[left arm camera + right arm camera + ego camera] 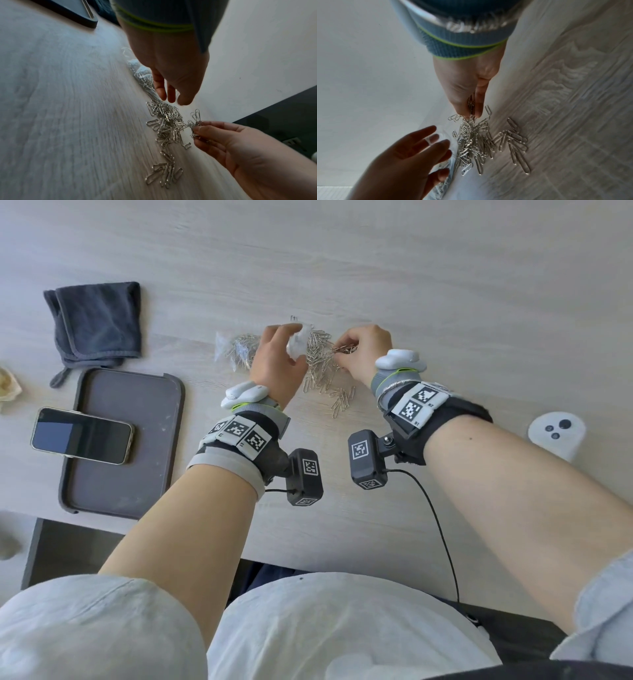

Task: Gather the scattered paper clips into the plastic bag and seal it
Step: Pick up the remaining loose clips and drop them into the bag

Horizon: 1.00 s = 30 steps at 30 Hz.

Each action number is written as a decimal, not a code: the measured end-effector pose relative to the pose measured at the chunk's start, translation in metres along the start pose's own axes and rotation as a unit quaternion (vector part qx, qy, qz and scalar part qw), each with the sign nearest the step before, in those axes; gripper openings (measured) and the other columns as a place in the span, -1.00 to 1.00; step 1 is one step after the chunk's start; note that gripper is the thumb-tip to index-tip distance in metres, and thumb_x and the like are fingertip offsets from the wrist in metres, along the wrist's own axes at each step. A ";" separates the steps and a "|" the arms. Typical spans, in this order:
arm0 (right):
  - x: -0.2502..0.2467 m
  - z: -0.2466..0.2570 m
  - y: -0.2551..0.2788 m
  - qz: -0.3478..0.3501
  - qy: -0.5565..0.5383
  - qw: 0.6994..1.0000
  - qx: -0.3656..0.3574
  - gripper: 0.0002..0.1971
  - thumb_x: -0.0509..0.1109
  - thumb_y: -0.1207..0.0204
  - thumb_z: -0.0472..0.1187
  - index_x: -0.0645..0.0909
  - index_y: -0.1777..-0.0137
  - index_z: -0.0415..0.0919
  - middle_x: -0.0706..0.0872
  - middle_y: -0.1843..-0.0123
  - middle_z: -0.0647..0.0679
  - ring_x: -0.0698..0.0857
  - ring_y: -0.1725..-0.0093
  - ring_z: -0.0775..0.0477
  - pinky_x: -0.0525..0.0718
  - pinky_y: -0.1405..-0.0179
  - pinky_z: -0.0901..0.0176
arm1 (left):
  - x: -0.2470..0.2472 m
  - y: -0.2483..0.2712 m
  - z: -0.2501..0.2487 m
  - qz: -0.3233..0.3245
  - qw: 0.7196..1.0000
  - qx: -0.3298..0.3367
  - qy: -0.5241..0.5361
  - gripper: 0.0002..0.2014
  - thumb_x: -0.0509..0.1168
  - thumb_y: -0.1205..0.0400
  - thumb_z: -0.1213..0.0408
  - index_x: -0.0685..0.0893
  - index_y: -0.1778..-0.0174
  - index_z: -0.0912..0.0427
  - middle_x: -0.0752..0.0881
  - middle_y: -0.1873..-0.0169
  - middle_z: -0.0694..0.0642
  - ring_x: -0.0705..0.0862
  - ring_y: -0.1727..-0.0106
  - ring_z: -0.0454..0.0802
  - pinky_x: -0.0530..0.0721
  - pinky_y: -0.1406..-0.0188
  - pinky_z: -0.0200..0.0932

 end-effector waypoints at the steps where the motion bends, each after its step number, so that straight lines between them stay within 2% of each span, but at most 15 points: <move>1: -0.004 0.003 0.000 -0.008 -0.008 1.000 -0.005 -0.88 0.48 -0.33 -0.32 0.78 0.17 -0.13 0.78 0.25 -0.02 0.56 0.52 0.33 0.62 0.35 0.43 | 0.002 -0.001 -0.001 0.003 1.000 -0.004 0.002 -0.56 0.27 -0.51 0.40 0.50 -0.34 0.13 0.53 -0.29 0.15 0.66 0.21 0.05 0.70 -0.03 0.00; 4: -0.012 0.012 -0.001 -0.020 -0.043 0.999 -0.009 -0.91 0.52 -0.28 -0.28 0.76 0.28 -0.07 0.79 0.28 -0.02 0.61 0.52 0.30 0.76 0.23 0.19 | 0.007 -0.004 -0.005 0.008 1.000 -0.012 -0.006 -0.54 0.29 -0.49 0.40 0.49 -0.34 0.15 0.52 -0.29 0.17 0.66 0.21 0.06 0.71 -0.03 0.03; 6: -0.016 0.020 -0.001 -0.027 -0.061 0.998 -0.010 -0.82 0.52 -0.23 -0.28 0.67 0.43 0.04 0.76 0.37 0.05 0.64 0.56 0.30 0.78 0.27 0.16 | 0.010 -0.007 -0.006 0.013 1.000 -0.014 -0.011 -0.53 0.30 -0.49 0.39 0.49 -0.35 0.16 0.53 -0.29 0.17 0.68 0.18 0.10 0.70 -0.04 0.02; 8: -0.018 0.027 0.000 -0.028 -0.084 0.996 -0.009 -0.77 0.52 -0.23 -0.30 0.63 0.46 0.08 0.74 0.40 0.06 0.69 0.50 0.20 0.78 0.32 0.17 | 0.013 -0.008 -0.007 0.019 1.000 -0.018 -0.016 -0.52 0.31 -0.49 0.38 0.48 -0.36 0.16 0.52 -0.30 0.18 0.69 0.12 0.12 0.68 -0.05 -0.02; 11: -0.013 0.033 0.002 -0.009 -0.106 0.994 0.002 -0.84 0.52 -0.26 -0.35 0.71 0.34 -0.05 0.73 0.40 0.03 0.74 0.48 0.03 0.79 0.37 0.16 | 0.013 -0.009 -0.008 0.020 0.999 -0.022 -0.014 -0.52 0.31 -0.48 0.37 0.47 -0.36 0.17 0.52 -0.30 0.18 0.69 0.07 0.15 0.67 -0.03 -0.06; 14: -0.004 0.032 0.003 0.007 -0.099 0.995 0.025 -0.86 0.50 -0.25 -0.38 0.76 0.26 -0.13 0.77 0.34 -0.05 0.79 0.43 -0.08 0.83 0.34 0.07 | 0.013 -0.009 -0.009 0.022 1.000 -0.017 -0.012 -0.50 0.33 -0.47 0.37 0.48 -0.36 0.17 0.53 -0.28 0.19 0.69 0.09 0.15 0.68 -0.02 -0.03; 18: 0.002 0.032 0.003 0.012 -0.116 0.992 0.043 -0.85 0.53 -0.27 -0.35 0.77 0.16 -0.19 0.80 0.22 -0.13 0.79 0.43 -0.05 0.83 0.37 0.08 | 0.015 -0.010 -0.010 0.029 0.999 -0.009 -0.011 -0.48 0.30 -0.46 0.41 0.48 -0.38 0.19 0.54 -0.29 0.22 0.68 -0.02 0.20 0.67 -0.08 0.01; 24: 0.002 0.034 0.002 0.013 -0.128 0.990 0.049 -0.84 0.57 -0.30 -0.25 0.74 0.12 -0.14 0.77 0.24 -0.05 0.77 0.47 0.05 0.77 0.43 0.26 | 0.017 -0.012 -0.008 0.043 0.999 -0.006 -0.008 -0.48 0.31 -0.46 0.43 0.47 -0.39 0.21 0.53 -0.30 0.24 0.66 -0.08 0.25 0.66 -0.12 0.04; 28: -0.002 0.037 0.003 0.006 -0.147 0.988 0.039 -0.82 0.46 -0.44 -0.26 0.73 -0.04 -0.19 0.80 0.14 -0.09 0.80 0.43 0.09 0.73 0.45 0.35 | 0.016 -0.014 -0.008 0.042 0.999 0.000 -0.024 -0.51 0.32 -0.50 0.37 0.47 -0.38 0.21 0.54 -0.28 0.23 0.66 -0.11 0.22 0.62 -0.11 -0.07; 30: -0.001 0.038 0.002 0.003 -0.152 0.988 0.039 -0.79 0.38 -0.48 -0.33 0.72 -0.08 -0.18 0.81 0.10 -0.13 0.82 0.40 0.02 0.78 0.40 0.29 | 0.016 -0.014 -0.009 0.039 0.999 0.008 -0.032 -0.53 0.33 -0.52 0.33 0.47 -0.38 0.22 0.54 -0.28 0.23 0.66 -0.12 0.21 0.57 -0.11 -0.13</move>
Point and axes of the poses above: each hand's wrist, its own y-axis away from the middle knuckle, its own x-axis out of the palm, z = x × y, the point moved 8 cm from there along -y, towards the middle knuckle
